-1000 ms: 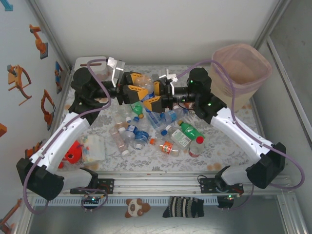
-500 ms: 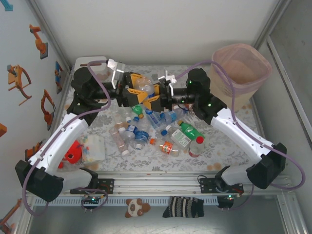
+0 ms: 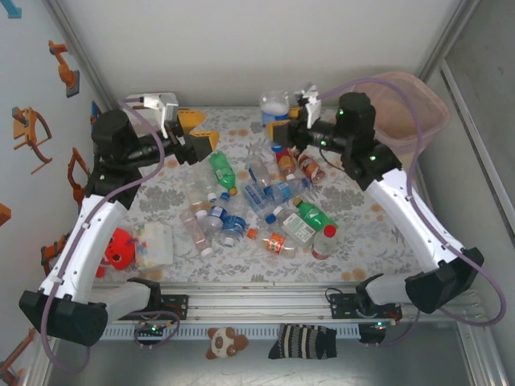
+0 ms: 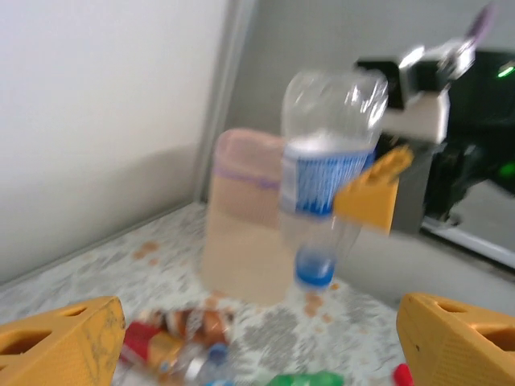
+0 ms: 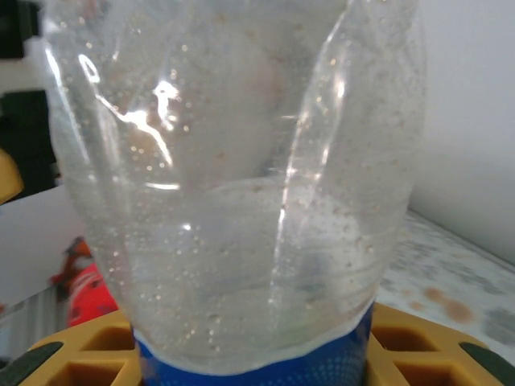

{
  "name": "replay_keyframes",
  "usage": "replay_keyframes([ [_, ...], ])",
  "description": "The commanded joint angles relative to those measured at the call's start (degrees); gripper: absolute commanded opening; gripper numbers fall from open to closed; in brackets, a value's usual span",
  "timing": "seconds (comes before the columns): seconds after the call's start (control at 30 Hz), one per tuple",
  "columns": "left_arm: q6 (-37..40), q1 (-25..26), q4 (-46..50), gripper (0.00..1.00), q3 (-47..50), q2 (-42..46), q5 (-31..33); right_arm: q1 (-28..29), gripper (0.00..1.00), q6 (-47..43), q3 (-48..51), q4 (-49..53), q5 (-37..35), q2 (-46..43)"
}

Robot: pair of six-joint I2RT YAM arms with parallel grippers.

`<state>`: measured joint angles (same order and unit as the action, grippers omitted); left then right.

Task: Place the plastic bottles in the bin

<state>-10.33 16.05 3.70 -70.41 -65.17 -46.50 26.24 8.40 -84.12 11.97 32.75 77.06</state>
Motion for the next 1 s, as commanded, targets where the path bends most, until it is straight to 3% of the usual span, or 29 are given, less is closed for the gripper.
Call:
replay_keyframes([
  [0.0, 7.48, -2.46, 10.66, 0.87, -0.62, 0.58, 5.54, -4.52, 0.42, 1.81, -3.5, 4.35, -9.77, -0.12],
  [0.13, 9.81, -5.93, 11.81, 0.87, 2.49, 1.82, 5.3, -7.7, 0.43, -1.42, -7.47, 10.3, -18.34, 1.26],
  [0.2, 11.11, -6.13, 12.38, 0.86, 3.9, 2.28, 9.47, -9.75, 0.43, -3.03, -10.54, 13.21, -21.91, 2.28],
  [0.33, 11.06, -6.3, 9.79, 0.86, 7.02, 2.73, 14.52, -13.67, 0.43, -6.43, -17.13, 19.38, -26.94, 4.68],
  [0.5, 11.26, -6.75, 8.07, 0.85, 9.1, 1.54, 14.51, -19.77, 0.43, -10.09, -23.51, 25.19, -31.35, 8.24],
  [0.7, 12.04, -7.15, 10.53, 0.84, 7.97, 0.92, 13.89, -26.09, 0.43, -11.3, -30.51, 30.51, -32.74, 15.63],
  [0.97, 13.2, -7.55, 11.57, 0.84, 8.23, 0.95, 14.6, -29.7, 0.41, -14.55, -43.38, 45.37, -33.12, 30.53],
])
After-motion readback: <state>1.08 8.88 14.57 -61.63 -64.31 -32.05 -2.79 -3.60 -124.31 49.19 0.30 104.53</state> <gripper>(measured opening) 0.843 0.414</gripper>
